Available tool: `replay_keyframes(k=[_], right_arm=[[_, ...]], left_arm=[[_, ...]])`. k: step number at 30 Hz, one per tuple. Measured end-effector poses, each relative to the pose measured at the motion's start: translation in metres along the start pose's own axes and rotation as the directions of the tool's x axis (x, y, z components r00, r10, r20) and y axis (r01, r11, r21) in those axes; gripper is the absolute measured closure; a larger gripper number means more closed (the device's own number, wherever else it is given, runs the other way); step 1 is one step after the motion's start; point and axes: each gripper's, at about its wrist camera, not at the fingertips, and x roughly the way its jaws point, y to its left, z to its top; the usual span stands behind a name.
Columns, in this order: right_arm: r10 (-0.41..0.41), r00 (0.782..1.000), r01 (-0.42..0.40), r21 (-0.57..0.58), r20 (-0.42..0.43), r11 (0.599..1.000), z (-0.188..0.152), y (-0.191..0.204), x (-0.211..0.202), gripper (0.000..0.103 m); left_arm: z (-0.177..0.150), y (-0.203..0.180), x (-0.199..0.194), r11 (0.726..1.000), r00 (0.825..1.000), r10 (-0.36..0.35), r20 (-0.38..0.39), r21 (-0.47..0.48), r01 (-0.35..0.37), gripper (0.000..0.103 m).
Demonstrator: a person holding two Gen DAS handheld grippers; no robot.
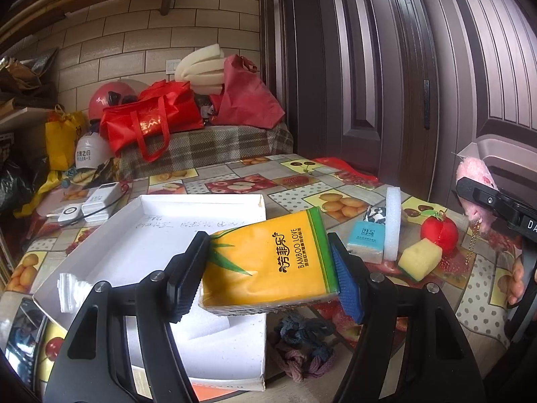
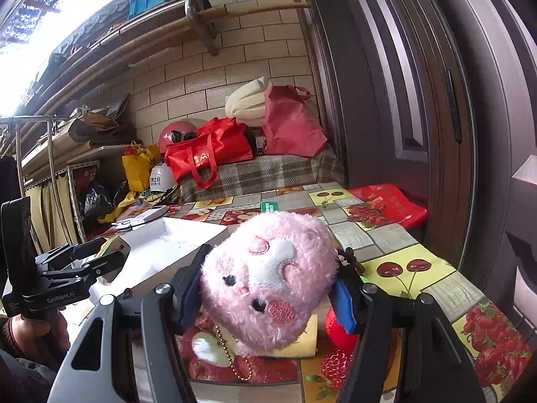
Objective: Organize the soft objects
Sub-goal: 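Lower the tissue pack into the tray with the left tool while the right tool releases the pink plush there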
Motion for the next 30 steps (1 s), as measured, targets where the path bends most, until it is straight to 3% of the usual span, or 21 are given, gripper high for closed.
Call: replay_keyframes(k=[11, 19, 30], right_arm=[[0.028, 1.0, -0.026, -0.092, 0.015, 0.995, 0.001, 0.035, 0.013, 0.039], [0.074, 0.996, -0.078, -0.104, -0.046, 0.992, 0.001, 0.046, 0.036, 0.039], [0.061, 0.988, -0.08, -0.135, -0.14, 0.988, -0.002, 0.063, 0.1, 0.039]], left_arm=[[-0.004, 0.054, -0.003, 0.989, 0.991, 0.137, 0.004, -0.052, -0.137, 0.033], [-0.007, 0.079, -0.001, 0.975, 0.979, 0.203, 0.0, -0.096, -0.202, 0.033], [-0.006, 0.1, 0.01, 0.951, 0.96, 0.28, -0.005, -0.134, -0.278, 0.033]])
